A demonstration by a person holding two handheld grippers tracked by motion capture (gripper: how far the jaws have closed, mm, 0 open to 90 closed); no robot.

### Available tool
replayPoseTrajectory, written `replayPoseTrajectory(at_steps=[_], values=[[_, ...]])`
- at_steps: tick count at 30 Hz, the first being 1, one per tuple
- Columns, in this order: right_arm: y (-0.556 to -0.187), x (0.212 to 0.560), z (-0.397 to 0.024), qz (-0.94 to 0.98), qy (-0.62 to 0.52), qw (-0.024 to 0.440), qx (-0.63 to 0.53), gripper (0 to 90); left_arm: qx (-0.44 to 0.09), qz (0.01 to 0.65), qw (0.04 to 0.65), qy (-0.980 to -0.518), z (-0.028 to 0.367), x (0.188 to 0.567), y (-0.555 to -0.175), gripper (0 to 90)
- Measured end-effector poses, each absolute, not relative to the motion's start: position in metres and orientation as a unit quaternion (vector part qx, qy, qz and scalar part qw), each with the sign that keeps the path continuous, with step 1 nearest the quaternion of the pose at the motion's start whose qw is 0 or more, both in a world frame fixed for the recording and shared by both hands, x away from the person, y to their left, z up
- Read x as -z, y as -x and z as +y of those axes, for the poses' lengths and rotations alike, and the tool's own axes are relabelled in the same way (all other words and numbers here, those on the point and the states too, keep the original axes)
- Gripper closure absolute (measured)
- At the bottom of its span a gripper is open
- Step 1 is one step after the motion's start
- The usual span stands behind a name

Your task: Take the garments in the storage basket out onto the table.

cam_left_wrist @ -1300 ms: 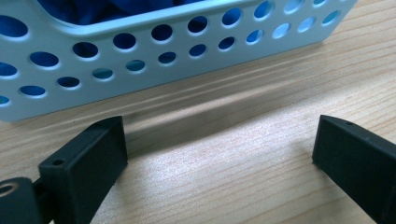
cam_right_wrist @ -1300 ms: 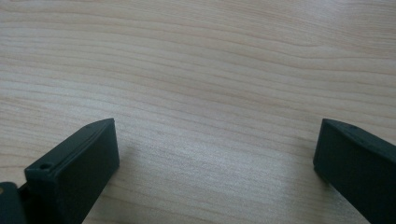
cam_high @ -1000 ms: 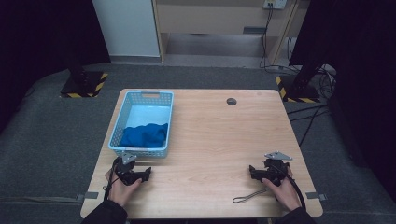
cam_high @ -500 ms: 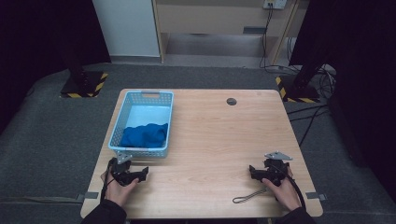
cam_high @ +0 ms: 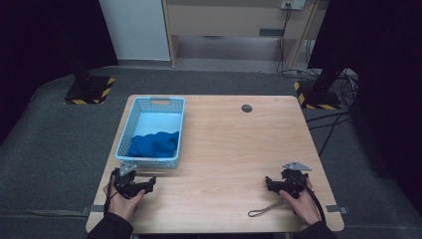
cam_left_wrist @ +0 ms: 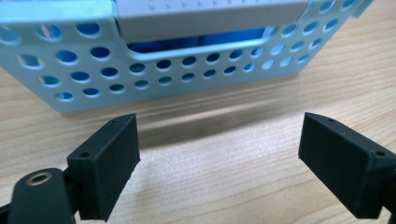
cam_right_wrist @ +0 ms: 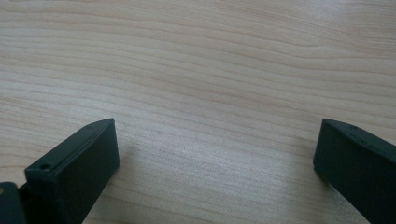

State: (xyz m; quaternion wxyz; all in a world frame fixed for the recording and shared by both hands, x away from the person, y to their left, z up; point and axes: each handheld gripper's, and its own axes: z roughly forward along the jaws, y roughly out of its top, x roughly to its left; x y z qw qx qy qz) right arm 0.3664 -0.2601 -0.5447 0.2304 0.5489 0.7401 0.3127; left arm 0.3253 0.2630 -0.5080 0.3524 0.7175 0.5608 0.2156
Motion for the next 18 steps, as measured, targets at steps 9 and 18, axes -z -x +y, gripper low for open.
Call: replayPoseTrajectory(at_steps=[9, 18], values=[[-0.3664, 0.5447, -0.2601, 0.740, -0.549, 0.230, -0.313, 0.4, -0.222, 0.559, 0.363, -0.712, 0.2632, 0.5042, -0.3237, 11.5], [-0.3664, 0.5447, -0.2601, 0.740, -0.549, 0.230, -0.313, 0.4, -0.232, 0.557, 0.376, -0.703, 0.2656, 0.4995, -0.3222, 11.4]])
